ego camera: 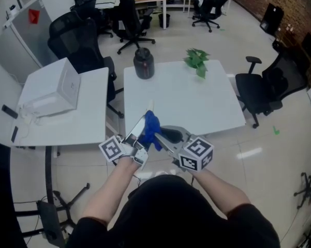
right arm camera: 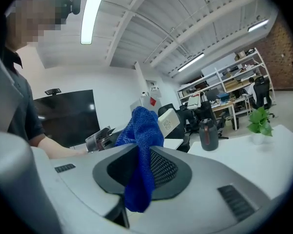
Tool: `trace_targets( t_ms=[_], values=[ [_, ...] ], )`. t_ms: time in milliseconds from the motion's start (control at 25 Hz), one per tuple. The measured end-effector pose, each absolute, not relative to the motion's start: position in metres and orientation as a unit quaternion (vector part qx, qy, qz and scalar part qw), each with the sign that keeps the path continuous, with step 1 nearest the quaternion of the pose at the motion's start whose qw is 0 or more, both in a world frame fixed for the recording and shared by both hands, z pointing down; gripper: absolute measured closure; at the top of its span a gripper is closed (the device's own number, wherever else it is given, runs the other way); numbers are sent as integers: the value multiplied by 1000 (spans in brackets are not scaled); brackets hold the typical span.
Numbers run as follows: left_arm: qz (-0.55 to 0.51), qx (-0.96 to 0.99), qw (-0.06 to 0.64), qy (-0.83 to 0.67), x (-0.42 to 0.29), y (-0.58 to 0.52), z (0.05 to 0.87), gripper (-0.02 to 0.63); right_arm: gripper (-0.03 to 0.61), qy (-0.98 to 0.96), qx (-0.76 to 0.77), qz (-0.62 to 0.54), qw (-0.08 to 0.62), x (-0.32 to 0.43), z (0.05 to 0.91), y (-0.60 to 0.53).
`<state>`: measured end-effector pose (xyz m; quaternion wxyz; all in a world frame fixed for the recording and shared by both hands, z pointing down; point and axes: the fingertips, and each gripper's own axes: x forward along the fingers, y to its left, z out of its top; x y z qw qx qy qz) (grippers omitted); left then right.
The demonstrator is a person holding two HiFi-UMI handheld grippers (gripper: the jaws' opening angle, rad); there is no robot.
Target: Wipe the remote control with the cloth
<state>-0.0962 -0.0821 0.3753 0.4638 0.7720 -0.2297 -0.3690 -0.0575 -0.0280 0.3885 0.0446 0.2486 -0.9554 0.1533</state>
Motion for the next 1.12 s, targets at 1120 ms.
trace_targets(
  t_ms=[1120],
  values=[
    [-348,800,458,-174,-85,-78,361,408,508,-962,238,132,38,-50,375,-39]
  ],
)
